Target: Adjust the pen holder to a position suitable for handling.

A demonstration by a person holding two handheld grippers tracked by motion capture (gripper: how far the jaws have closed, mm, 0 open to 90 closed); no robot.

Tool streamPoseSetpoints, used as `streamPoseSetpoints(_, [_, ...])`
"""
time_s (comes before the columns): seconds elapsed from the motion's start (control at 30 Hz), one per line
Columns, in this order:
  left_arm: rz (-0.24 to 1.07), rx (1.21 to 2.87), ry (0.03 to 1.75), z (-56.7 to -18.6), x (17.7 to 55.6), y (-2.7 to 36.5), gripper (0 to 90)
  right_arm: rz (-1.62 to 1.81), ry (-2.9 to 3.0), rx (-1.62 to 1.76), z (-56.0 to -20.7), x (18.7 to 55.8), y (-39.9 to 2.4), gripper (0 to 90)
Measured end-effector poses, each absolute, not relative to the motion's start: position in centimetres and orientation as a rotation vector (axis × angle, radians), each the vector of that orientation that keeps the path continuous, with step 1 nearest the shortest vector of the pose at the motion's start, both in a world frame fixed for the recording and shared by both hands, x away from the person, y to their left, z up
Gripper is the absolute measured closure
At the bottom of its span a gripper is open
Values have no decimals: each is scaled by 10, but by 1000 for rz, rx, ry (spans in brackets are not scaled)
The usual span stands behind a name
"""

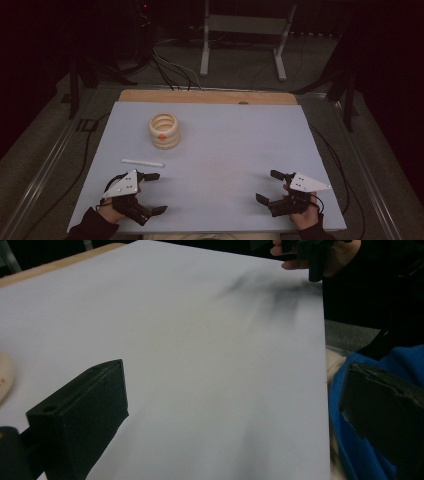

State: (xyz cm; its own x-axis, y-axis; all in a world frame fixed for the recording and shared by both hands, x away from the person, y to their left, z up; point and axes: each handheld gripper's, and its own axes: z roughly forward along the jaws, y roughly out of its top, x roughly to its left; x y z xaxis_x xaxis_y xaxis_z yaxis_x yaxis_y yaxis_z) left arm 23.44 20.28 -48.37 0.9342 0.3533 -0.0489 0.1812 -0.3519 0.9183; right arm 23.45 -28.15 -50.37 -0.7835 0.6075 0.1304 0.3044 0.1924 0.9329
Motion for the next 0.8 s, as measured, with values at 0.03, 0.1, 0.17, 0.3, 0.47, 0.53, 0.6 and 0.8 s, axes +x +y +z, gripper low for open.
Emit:
streamPoseSetpoints(0.03, [187, 1941, 387, -484, 234, 203, 1, 1623, 2201, 870, -503, 235, -282, 0])
streamPoseSetpoints(0.1, [184, 1929, 393, -477, 238, 202, 1, 1631, 2196, 873, -502, 234, -282, 0])
streamPoseSetpoints(0.17, [196, 1923, 388, -467, 243, 201, 1, 1647, 2192, 876, -501, 234, -283, 0])
streamPoseSetpoints(0.3, [190, 1925, 401, -459, 249, 200, 2, 1645, 2185, 872, -500, 233, -282, 0])
streamPoseSetpoints(0.47, [210, 1926, 415, -447, 256, 201, 2, 1642, 2190, 869, -500, 232, -281, 0])
streamPoseSetpoints(0.53, [216, 1917, 424, -440, 261, 203, 2, 1648, 2186, 867, -500, 232, -281, 0])
streamPoseSetpoints(0.6, [225, 1908, 435, -435, 264, 205, 2, 1646, 2186, 866, -499, 232, -281, 0])
streamPoseSetpoints(0.8, [248, 1894, 462, -418, 277, 208, 2, 1645, 2189, 871, -500, 232, -281, 0])
